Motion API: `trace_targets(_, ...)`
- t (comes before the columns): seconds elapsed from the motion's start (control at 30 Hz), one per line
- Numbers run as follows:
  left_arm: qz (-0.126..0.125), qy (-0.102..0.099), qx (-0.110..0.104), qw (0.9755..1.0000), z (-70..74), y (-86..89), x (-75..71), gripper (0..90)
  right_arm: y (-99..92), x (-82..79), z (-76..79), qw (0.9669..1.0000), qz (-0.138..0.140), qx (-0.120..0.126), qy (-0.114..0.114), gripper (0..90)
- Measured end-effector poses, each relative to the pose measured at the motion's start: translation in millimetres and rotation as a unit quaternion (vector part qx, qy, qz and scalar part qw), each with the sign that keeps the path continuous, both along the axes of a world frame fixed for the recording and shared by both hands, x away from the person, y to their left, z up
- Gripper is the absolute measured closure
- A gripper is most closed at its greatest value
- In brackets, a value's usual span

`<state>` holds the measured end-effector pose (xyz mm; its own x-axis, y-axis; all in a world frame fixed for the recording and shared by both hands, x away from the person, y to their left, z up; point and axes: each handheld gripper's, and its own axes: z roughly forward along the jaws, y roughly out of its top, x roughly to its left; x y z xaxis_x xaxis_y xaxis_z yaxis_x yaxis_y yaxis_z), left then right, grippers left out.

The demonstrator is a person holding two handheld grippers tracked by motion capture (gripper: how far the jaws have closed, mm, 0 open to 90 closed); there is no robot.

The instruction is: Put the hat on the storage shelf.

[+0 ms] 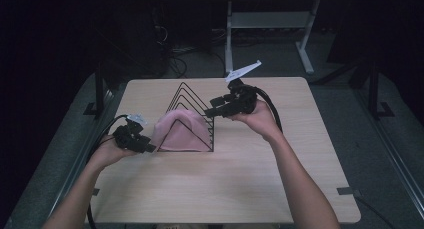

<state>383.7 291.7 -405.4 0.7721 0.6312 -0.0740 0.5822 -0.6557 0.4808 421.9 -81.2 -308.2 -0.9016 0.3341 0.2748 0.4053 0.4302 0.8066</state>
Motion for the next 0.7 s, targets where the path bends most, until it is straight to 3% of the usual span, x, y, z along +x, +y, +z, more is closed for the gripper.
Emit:
trace_targets(0.1,0.010,0.002,-0.001,1.0000,-0.4,0.4,-1.3,51.8,-10.9,-3.7,-1.9,0.9999,-0.013,0.001,-0.001,38.6)
trace_targets(0.47,0.009,-0.003,0.000,1.0000,5.3,1.0,-7.7,47.6,-55.8,-17.3,-12.2,0.9984,-0.055,-0.002,-0.007,36.0)
trace_targets(0.7,0.004,-0.012,-0.001,0.9999,11.5,2.6,-12.0,43.0,-86.3,-28.4,-29.6,0.9968,-0.080,-0.002,0.004,34.5)
